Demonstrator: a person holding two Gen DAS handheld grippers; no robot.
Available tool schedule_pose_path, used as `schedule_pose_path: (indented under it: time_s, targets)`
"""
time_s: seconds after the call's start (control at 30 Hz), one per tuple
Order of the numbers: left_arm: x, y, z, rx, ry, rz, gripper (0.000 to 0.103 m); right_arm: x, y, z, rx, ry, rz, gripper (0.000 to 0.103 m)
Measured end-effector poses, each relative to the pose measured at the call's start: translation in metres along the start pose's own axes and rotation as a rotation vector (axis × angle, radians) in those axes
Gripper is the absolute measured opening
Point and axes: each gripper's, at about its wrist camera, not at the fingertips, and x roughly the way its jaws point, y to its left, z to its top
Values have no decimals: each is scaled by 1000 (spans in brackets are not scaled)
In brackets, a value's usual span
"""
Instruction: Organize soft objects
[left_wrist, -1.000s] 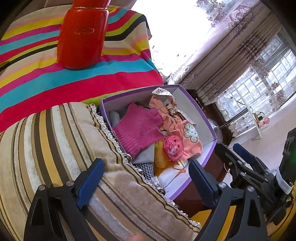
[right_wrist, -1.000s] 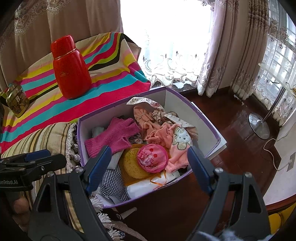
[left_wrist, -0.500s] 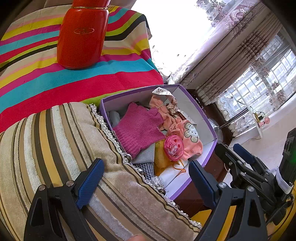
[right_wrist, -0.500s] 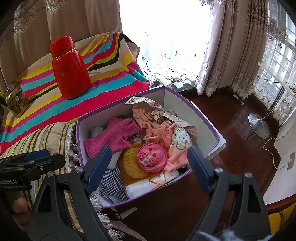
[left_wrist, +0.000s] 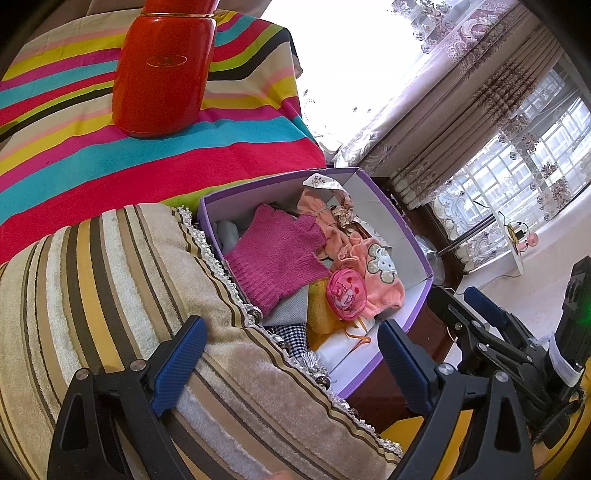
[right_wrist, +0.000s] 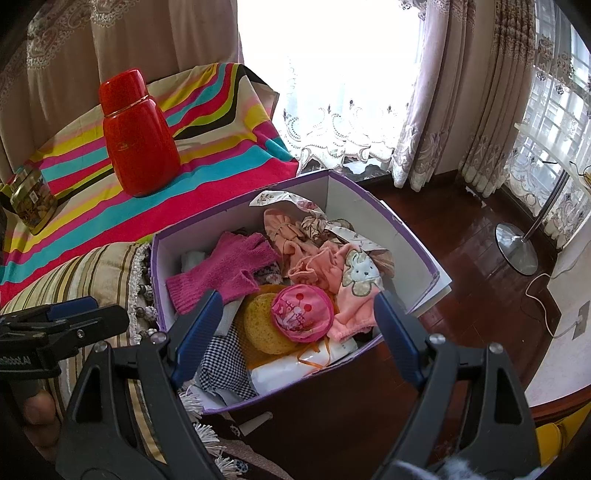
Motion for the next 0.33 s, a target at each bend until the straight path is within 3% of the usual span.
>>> schedule_pose_path:
  time_s: [0.33]
  targets:
    - [4, -4, 2, 22, 10, 2, 100, 2, 1, -3, -2, 10, 0, 86]
